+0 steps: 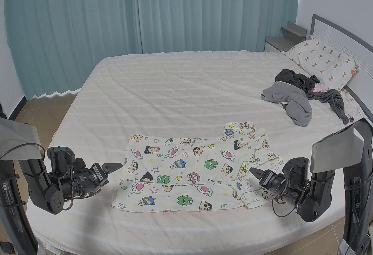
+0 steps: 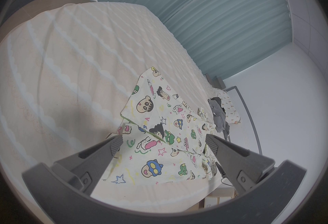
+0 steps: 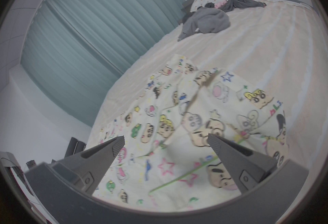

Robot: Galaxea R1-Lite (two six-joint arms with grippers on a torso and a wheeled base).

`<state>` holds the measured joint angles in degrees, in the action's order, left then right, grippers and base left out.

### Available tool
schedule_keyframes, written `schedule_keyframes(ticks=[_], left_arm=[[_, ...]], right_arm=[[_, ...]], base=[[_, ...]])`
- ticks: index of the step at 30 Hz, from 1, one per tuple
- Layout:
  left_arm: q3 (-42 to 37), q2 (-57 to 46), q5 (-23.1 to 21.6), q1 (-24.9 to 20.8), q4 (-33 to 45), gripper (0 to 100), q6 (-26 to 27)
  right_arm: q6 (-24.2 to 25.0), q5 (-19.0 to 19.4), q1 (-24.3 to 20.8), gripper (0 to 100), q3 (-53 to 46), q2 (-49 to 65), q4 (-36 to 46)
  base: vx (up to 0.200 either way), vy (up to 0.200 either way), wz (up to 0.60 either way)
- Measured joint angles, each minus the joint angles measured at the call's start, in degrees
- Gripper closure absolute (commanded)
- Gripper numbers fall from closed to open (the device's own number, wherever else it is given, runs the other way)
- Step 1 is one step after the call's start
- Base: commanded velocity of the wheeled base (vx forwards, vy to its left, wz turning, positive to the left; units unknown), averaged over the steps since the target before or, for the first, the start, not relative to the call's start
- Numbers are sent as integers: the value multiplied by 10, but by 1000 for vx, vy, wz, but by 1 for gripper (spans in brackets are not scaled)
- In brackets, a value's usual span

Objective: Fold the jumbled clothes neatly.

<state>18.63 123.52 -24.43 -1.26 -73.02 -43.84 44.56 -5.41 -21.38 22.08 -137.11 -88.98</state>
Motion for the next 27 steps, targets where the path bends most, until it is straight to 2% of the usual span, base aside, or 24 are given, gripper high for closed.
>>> schedule_keyframes(ticks=[6,10,17,22,27], left_arm=[[0,3,0,-1,-1,0,0],[0,4,0,-3,-2,0,0],[0,6,0,-8,-2,0,1],[-2,6,0,-12,-2,0,1],[-3,6,0,-13,-2,0,0]], right_arm=[[10,-3,-41,0,16,9,0],[22,8,-63,0,34,-9,0],[41,81,-68,0,42,-31,1],[44,105,-67,0,39,-45,2],[45,106,-67,0,33,-49,0]], base=[[0,0,0],[0,0,0],[0,0,0],[0,0,0],[0,0,0]])
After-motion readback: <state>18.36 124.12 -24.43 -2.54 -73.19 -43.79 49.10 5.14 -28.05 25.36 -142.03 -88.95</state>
